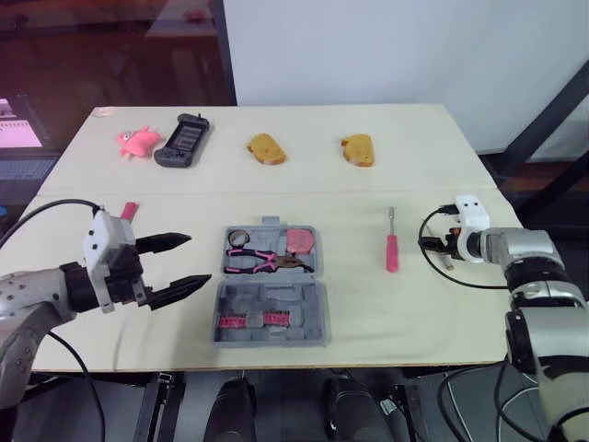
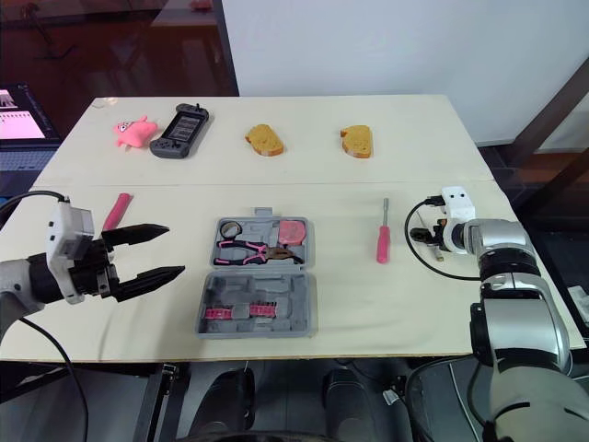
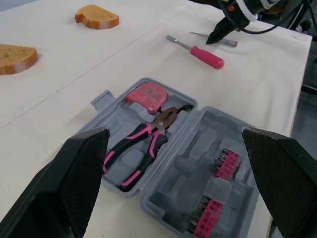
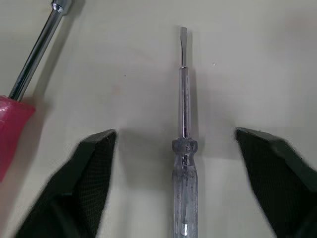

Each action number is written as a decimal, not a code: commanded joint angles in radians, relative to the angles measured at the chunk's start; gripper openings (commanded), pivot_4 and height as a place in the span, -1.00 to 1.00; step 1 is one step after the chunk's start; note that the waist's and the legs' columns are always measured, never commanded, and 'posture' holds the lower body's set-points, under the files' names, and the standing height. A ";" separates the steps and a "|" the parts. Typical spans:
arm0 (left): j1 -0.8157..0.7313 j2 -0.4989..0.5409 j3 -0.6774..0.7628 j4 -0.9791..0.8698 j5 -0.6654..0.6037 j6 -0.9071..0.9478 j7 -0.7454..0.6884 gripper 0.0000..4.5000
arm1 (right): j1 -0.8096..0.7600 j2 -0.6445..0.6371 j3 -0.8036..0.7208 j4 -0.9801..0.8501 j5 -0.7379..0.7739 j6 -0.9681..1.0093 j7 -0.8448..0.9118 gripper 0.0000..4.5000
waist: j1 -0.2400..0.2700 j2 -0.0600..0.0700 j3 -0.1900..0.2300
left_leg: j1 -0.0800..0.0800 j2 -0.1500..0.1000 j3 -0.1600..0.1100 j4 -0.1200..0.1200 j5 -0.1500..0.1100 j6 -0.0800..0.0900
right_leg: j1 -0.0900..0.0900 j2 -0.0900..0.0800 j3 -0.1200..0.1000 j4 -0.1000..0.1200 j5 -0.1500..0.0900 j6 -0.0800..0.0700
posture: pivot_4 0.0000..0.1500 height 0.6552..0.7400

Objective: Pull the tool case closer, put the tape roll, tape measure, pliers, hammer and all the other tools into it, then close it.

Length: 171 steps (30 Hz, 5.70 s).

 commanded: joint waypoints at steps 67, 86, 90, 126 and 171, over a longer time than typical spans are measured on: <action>-0.055 0.013 -0.092 0.054 0.041 -0.115 -0.085 1.00 | 0.239 -0.257 0.186 -1.544 0.361 0.544 0.308 0.99 | 0.001 0.004 0.004 | -0.005 0.000 0.000 0.000 0.000 0.000 | -0.005 0.000 0.000 0.000 -0.002 -0.003 | 1.00 0.54; 0.180 -0.051 0.011 -0.137 0.017 -0.126 0.032 1.00 | 0.060 -0.233 0.724 -0.859 -0.569 -1.296 0.603 0.99 | 0.001 0.001 0.005 | -0.013 0.000 0.001 0.002 0.003 -0.005 | -0.015 0.000 0.000 0.003 0.003 0.002 | 1.00 0.54; 0.189 -0.050 0.016 -0.145 0.012 -0.126 0.045 1.00 | 0.024 -0.180 0.741 -0.796 -0.632 -1.424 0.581 0.99 | 0.007 0.001 0.005 | -0.013 0.000 0.001 0.002 0.004 -0.006 | -0.014 0.000 0.000 0.003 0.003 0.001 | 1.00 0.54; 0.121 -0.015 -0.039 -0.096 0.030 -0.114 0.046 1.00 | 0.022 -0.118 0.683 -0.640 -0.719 -1.288 0.606 -0.97 | 0.007 0.001 0.004 | -0.006 0.000 0.000 0.003 0.004 -0.006 | -0.007 0.000 0.000 0.004 0.003 0.001 | 1.00 0.54; 0.118 -0.026 -0.070 -0.081 0.069 -0.128 0.039 1.00 | 0.007 -0.046 0.695 -0.640 -0.799 -1.415 0.616 -0.65 | 0.002 -0.004 0.001 | 0.004 0.000 0.000 0.001 0.004 -0.006 | 0.003 0.000 0.000 0.003 0.001 -0.002 | 1.00 0.54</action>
